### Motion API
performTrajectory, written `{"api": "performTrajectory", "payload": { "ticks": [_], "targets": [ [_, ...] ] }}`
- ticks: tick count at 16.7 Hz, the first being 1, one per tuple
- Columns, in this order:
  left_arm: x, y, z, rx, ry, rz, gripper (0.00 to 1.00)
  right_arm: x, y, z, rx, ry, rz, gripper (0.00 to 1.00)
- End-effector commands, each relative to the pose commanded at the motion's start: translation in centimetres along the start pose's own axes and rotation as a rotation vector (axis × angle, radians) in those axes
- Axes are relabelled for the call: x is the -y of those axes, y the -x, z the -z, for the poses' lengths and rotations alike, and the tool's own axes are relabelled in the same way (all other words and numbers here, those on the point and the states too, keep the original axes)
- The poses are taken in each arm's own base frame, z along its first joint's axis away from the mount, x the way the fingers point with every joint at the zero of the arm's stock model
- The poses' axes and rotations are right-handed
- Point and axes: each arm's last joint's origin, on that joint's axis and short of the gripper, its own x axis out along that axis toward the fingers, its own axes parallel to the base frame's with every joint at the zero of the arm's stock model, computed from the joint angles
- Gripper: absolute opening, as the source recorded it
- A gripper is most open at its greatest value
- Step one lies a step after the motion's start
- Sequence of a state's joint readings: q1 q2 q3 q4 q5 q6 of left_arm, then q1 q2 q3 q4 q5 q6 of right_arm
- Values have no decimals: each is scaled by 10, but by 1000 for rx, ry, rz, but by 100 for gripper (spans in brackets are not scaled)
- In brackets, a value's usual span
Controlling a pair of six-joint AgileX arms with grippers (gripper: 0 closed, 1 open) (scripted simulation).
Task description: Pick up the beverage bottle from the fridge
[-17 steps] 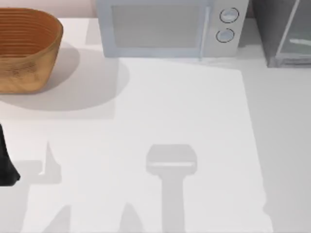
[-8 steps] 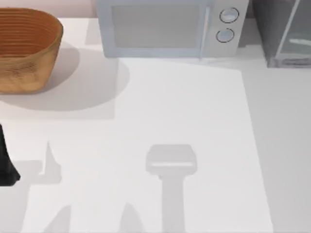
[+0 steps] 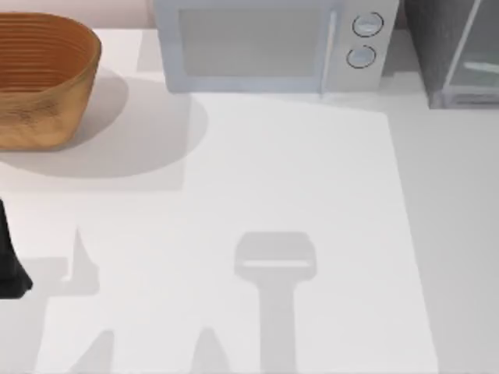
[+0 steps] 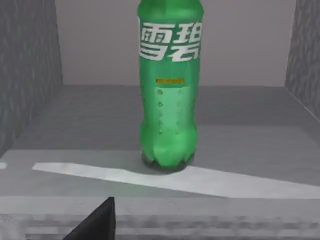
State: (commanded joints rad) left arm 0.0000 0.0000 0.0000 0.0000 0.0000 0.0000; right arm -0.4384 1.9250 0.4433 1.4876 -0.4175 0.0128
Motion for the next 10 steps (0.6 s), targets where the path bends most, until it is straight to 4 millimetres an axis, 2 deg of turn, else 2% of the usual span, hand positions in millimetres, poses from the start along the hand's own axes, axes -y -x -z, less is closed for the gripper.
{"api": "performTrajectory", "payload": {
  "ticks": [3,7,10],
  "targets": [
    [0,0,0,0,0,0,100,-1,-48,-1,-1,-1,4,100],
    [0,0,0,0,0,0,100,-11,-108,-6,5,0,8,100],
    [0,0,0,0,0,0,100,-22,-135,-9,0,-2,10,100]
  ]
}}
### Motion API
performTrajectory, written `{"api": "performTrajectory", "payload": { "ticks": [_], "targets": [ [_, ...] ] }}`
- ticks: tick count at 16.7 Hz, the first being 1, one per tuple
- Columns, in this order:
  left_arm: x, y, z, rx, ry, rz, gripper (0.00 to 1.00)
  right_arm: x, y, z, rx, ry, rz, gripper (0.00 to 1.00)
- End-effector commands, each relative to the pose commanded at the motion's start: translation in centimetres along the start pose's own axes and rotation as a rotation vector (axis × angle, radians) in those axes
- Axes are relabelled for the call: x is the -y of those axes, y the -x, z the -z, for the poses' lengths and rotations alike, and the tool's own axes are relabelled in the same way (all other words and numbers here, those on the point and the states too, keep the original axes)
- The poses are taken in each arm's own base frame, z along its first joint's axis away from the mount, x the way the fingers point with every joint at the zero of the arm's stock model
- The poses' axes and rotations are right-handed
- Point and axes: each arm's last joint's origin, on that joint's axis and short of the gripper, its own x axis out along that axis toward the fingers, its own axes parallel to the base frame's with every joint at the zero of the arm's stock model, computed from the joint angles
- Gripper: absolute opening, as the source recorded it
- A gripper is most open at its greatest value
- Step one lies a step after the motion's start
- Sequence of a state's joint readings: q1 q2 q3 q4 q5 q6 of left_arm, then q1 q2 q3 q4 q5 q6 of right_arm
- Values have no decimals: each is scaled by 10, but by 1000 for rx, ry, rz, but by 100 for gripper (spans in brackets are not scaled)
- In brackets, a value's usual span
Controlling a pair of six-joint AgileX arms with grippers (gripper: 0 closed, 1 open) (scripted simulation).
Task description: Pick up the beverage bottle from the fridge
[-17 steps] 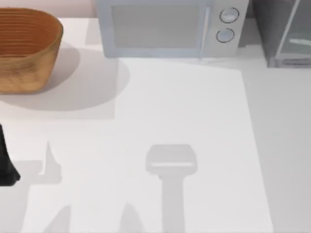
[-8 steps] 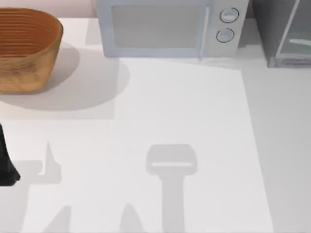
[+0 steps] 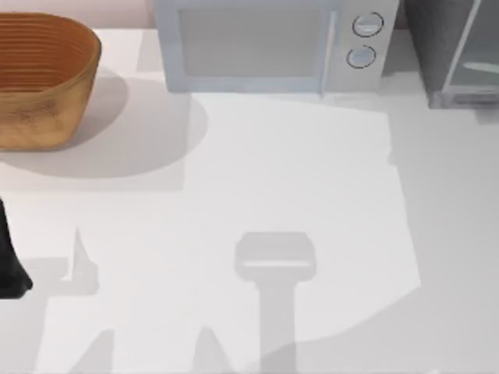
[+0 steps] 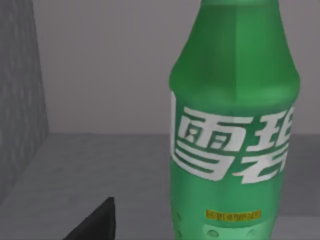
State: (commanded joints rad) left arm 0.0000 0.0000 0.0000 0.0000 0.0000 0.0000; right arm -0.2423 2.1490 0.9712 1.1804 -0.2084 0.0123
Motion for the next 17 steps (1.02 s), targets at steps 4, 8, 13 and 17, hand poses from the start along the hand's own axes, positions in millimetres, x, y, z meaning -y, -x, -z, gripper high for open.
{"api": "performTrajectory", "payload": {
  "ticks": [4,8,13,17],
  "targets": [
    [0,0,0,0,0,0,100,-3,-6,-1,-1,0,1,100],
    [0,0,0,0,0,0,100,-2,-8,-1,-3,-1,1,100],
    [0,0,0,0,0,0,100,-1,-49,-2,8,1,0,100],
    [0,0,0,0,0,0,100,-3,-66,-1,-1,0,1,100]
  ]
}}
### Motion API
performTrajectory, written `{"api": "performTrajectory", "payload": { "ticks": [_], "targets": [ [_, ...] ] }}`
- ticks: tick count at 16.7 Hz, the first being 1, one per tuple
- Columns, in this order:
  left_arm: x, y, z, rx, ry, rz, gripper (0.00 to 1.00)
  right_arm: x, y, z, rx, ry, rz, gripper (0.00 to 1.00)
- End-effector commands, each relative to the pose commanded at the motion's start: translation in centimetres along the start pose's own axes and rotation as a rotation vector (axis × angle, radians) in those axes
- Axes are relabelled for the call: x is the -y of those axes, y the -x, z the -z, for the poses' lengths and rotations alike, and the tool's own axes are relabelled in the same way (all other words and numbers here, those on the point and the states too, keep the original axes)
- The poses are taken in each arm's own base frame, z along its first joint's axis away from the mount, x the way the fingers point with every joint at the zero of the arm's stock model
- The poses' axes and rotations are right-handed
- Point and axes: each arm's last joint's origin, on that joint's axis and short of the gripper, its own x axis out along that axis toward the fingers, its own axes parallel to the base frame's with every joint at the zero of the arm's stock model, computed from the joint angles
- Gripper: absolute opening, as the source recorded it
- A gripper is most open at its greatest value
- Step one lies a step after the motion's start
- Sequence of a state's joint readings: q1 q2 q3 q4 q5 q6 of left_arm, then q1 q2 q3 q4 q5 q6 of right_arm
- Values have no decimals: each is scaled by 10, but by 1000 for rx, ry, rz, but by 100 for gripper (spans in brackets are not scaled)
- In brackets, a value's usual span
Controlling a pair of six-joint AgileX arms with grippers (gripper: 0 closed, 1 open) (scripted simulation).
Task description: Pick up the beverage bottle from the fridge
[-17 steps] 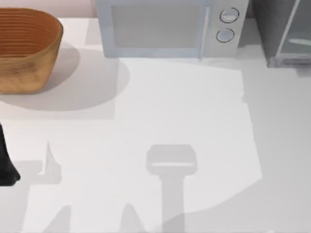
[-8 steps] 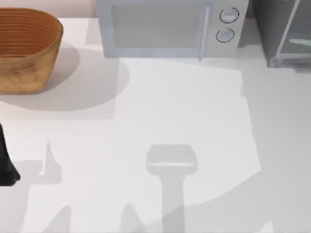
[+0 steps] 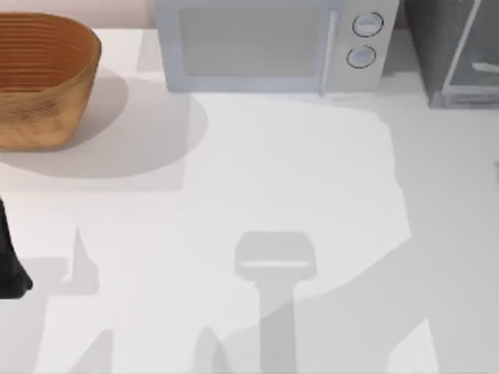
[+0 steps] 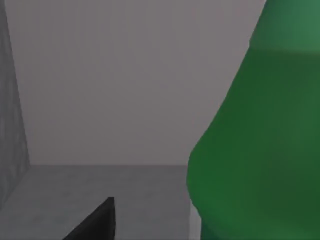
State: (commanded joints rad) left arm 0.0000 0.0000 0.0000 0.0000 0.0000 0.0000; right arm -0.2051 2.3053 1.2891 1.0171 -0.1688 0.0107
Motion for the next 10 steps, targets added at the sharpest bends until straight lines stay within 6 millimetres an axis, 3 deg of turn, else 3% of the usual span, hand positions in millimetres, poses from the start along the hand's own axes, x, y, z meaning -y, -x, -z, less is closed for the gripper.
{"api": "performTrajectory", "payload": {
  "ticks": [3,10],
  "targets": [
    [0,0,0,0,0,0,100,0,0,0,0,0,0,100],
    [0,0,0,0,0,0,100,0,0,0,0,0,0,47]
  ]
}}
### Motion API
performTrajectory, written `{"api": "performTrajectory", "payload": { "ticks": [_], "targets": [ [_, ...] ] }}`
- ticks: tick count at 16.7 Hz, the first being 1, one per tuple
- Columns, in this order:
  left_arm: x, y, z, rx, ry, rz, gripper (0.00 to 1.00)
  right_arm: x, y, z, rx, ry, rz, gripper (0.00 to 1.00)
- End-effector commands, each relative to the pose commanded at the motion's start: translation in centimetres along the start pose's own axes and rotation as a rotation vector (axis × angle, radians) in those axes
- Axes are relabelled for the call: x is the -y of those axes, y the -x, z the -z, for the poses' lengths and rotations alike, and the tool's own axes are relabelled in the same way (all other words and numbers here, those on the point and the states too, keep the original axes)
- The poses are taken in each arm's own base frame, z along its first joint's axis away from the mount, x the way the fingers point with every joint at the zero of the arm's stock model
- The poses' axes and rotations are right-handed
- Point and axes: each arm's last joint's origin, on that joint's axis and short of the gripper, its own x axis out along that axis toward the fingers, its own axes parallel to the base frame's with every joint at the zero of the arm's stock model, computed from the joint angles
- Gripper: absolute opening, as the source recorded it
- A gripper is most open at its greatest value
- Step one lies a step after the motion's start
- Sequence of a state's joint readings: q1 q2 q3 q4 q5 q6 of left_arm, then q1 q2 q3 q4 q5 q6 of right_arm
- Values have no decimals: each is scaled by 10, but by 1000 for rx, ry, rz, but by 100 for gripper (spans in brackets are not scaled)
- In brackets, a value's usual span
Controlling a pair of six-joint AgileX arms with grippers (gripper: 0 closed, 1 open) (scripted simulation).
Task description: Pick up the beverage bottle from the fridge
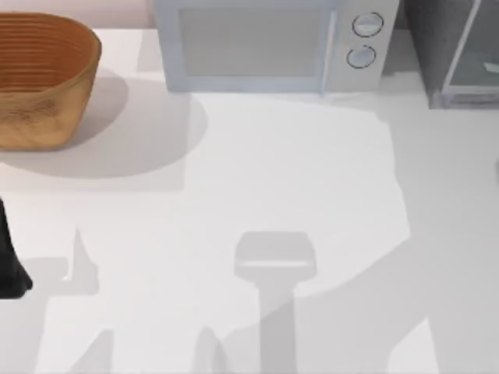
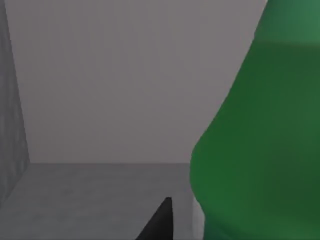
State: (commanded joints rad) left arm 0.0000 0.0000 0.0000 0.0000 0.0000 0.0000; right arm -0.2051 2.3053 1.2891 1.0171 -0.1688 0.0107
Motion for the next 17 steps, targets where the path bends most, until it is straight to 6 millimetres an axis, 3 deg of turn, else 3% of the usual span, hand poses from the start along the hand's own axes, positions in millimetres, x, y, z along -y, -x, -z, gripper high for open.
{"api": "performTrajectory", "payload": {
  "ticks": [6,17],
  "targets": [
    [0,0,0,0,0,0,100,0,0,0,0,0,0,2],
    [0,0,0,0,0,0,100,1,0,-6,1,0,2,0]
  ]
}}
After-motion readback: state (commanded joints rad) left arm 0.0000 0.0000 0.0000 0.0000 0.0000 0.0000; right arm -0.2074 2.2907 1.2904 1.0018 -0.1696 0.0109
